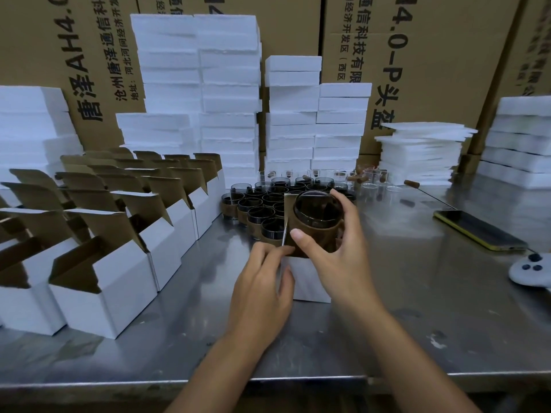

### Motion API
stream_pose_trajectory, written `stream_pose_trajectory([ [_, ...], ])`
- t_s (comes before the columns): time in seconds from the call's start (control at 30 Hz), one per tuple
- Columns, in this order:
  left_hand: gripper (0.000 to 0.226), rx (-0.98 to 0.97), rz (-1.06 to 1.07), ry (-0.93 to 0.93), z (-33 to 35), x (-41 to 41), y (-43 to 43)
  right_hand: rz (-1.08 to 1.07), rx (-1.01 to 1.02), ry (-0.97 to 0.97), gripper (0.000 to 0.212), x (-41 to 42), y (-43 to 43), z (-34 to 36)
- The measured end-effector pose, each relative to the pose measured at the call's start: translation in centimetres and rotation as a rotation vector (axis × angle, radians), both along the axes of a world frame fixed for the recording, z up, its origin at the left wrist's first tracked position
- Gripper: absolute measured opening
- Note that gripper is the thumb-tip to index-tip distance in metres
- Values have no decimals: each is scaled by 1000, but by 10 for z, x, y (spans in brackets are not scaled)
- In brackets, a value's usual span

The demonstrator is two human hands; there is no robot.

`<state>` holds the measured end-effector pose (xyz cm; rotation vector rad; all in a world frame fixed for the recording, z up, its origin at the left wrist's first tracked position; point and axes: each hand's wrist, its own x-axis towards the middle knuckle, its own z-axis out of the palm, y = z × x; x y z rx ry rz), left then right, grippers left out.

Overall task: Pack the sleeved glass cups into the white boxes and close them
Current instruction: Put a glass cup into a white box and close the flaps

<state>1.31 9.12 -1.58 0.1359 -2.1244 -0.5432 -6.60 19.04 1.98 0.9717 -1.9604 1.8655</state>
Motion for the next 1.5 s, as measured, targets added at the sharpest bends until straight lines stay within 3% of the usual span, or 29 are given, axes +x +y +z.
stream_pose_trajectory([
  [0.33,22,25,-29,-4,0,-1,-2,-105,277,233,74,-7,6,4],
  [0.5,17,87,-18,7,1,-1,-7,-143,485,459,30,-10,16,-1],
  [0.6,14,120,-26,20,0,-1,-7,-69,451,375,22,-11,16,-4],
  [0.7,14,123,-29,29,0,-2,-7,11,445,285,19,-13,16,0],
  [0.8,15,117,-38,40,0,-1,-7,35,589,350,15,-14,19,5],
  [0.93,14,142,-58,47,-1,-1,-7,9,798,487,36,-15,22,4],
  [1.0,16,154,-71,52,-1,-1,-8,3,658,445,33,-11,19,1],
  [1.07,26,175,-89,74,0,0,-8,-37,296,297,26,-7,15,-3],
  [1.17,38,327,-105,47,4,-1,-5,-118,-106,-83,23,-5,9,-8],
  [1.23,33,438,-138,-7,6,-1,-5,-25,-154,-369,31,-7,5,-12],
  [1.3,33,493,-172,-43,6,-1,-5,68,-148,-507,39,-10,6,-17],
  [1.5,31,496,-168,-68,5,-2,-7,151,-108,-405,59,-18,9,-15],
])
